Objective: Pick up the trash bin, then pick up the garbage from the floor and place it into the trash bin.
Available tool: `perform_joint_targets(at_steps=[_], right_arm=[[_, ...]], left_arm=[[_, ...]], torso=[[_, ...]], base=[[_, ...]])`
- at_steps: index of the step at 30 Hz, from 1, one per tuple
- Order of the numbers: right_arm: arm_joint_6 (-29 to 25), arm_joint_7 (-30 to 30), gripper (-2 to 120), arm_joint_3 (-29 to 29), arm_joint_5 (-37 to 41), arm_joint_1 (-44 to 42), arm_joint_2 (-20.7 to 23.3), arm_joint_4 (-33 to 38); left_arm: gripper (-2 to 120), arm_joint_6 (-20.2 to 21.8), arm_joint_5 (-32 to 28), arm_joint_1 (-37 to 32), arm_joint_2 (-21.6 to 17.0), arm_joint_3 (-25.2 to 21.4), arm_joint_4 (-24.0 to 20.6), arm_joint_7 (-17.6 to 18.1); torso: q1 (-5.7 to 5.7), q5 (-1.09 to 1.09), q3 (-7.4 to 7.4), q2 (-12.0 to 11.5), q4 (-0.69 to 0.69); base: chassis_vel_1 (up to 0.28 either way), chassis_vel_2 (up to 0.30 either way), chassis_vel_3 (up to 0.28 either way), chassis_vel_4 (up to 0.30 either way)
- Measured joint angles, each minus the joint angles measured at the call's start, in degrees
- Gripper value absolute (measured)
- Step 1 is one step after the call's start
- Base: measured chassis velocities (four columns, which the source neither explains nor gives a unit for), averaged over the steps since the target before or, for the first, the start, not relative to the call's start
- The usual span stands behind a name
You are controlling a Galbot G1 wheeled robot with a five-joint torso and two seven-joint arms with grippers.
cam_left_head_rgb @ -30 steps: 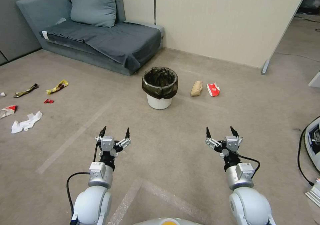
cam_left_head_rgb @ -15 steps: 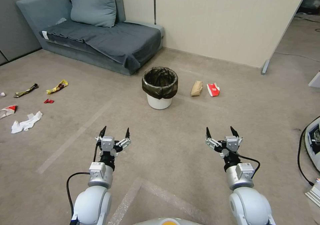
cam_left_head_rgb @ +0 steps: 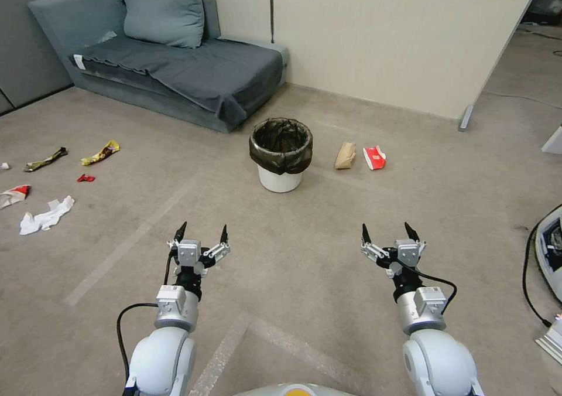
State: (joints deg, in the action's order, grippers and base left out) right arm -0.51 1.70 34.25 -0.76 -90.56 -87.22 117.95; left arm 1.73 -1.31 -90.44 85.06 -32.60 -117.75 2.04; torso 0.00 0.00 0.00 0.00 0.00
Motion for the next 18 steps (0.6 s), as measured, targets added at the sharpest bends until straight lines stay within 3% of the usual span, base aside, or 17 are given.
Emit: perform_joint_targets(at_steps=[5,7,11,12,14,18], right_arm=[[-1.4,3.4,100,5.0,-1.7,-3.3,-2.4,6.4],[-3.3,5.6,100,8.1,-1.8,-4.7,-4.2,10.2],[-3.8,5.8,100,8.6,-1.0,-4.7,-4.5,10.5],[-3.9,5.8,100,8.6,-0.9,-4.7,-4.6,10.5],[-4.0,5.8,100,8.6,-0.9,-4.9,-4.7,10.5],[-4.1,5.7,100,8.5,-0.9,-5.1,-4.7,10.4]], left_arm=[[100,3.3,-2.5,-3.0,-1.6,-1.9,-5.5,3.7],[100,5.5,-4.1,-5.4,-2.7,-3.4,-9.9,6.2],[100,6.2,-4.4,-6.5,-3.1,-3.9,-11.8,6.4],[100,7.3,-5.0,-7.8,-3.7,-4.9,-14.8,7.0],[100,9.1,-5.8,-9.5,-4.1,-6.0,-17.5,9.2],[100,9.5,-6.4,-9.7,-4.2,-6.6,-17.8,9.6]], torso=[[0.00,-0.01,0.00,0.0,0.00],[-0.01,0.04,-0.01,0.0,0.01],[0.00,-0.10,0.00,0.0,0.00],[0.00,0.07,0.00,0.0,-0.01],[0.00,0.00,-0.01,0.0,0.01],[0.00,-0.02,0.00,0.0,0.00]], base=[[0.000,0.000,0.000,0.000],[0.000,0.000,0.000,0.000],[0.000,0.000,0.000,0.000],[0.000,0.000,0.000,0.000],[0.000,0.000,0.000,0.000],[0.000,0.000,0.000,0.000]])
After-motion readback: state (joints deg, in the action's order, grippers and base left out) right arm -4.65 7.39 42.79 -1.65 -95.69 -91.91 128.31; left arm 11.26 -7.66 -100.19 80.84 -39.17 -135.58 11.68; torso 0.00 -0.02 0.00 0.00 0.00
